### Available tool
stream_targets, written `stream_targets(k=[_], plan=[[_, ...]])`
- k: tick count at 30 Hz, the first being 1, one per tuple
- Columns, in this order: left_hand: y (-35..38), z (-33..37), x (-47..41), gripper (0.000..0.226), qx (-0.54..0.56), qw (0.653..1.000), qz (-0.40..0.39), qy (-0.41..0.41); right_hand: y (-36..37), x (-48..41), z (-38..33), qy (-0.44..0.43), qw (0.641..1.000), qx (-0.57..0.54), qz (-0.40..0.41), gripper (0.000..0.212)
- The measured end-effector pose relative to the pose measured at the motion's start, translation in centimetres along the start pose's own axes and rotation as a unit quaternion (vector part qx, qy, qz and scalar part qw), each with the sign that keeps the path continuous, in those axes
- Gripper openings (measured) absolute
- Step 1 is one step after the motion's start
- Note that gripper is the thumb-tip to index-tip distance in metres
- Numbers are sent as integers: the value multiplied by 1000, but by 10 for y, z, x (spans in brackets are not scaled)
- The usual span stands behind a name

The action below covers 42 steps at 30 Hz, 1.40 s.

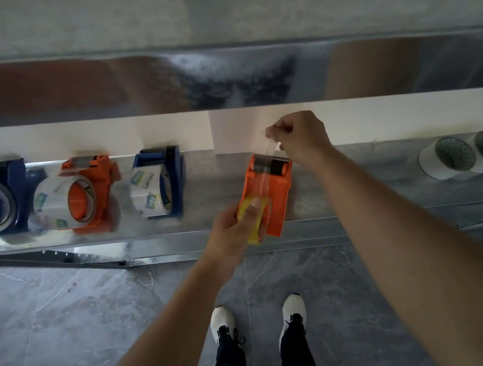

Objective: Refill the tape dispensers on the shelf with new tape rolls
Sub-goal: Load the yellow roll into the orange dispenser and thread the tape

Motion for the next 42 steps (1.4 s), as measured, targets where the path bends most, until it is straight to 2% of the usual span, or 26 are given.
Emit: stream_targets(k=[3, 7, 11, 15, 19, 23, 26, 28, 34, 37, 39, 42], plan=[[-6, -3, 3, 42, 6, 1000, -7, 16, 3, 0, 1, 26, 997, -46, -64, 17], [-9, -8, 9, 37, 16, 1000, -15, 21, 8, 3, 6, 79, 988, -55, -123, 19], [-8, -12, 10, 23, 0, 999, -27, 18, 9, 2, 17, 131, 985, -24, -111, 23], [-11, -13, 9, 29, 1, 998, -67, 18, 7, 4, 19, 139, 986, 4, -90, 26], [-15, -16, 9, 30, 9, 995, -97, 25, 13, 8, 24, 186, 974, 36, -124, 29], [-19, -17, 7, 25, 22, 996, -81, 25, 12, 12, 32, 250, 957, -17, -147, 29], [-18, -15, 7, 34, 25, 997, -63, 34, 10, 6, 36, 238, 962, -69, -118, 32], [-17, -15, 7, 38, 34, 997, -53, 34, 10, 3, 35, 216, 968, -88, -96, 26], [-18, -11, 9, 32, 50, 996, -70, 32, 16, -4, 31, 164, 984, -56, -37, 25], [-19, -9, 8, 37, 52, 994, -94, 35, 21, -7, 35, 167, 984, -53, -21, 27], [-20, -11, 8, 40, 44, 993, -106, 37, 25, -8, 40, 198, 976, -73, -51, 27], [-22, -14, 10, 39, 48, 992, -109, 40, 32, -3, 50, 289, 936, -112, -165, 21]])
Point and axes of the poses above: each hand's wrist, its own x-axis away from the middle knuckle, its own y-axis out of the palm, z = x × y, the point moved 4 cm from there along -x, towards the middle knuckle, and after that the axes turned 7 degrees about y, right-handed, at the moved point
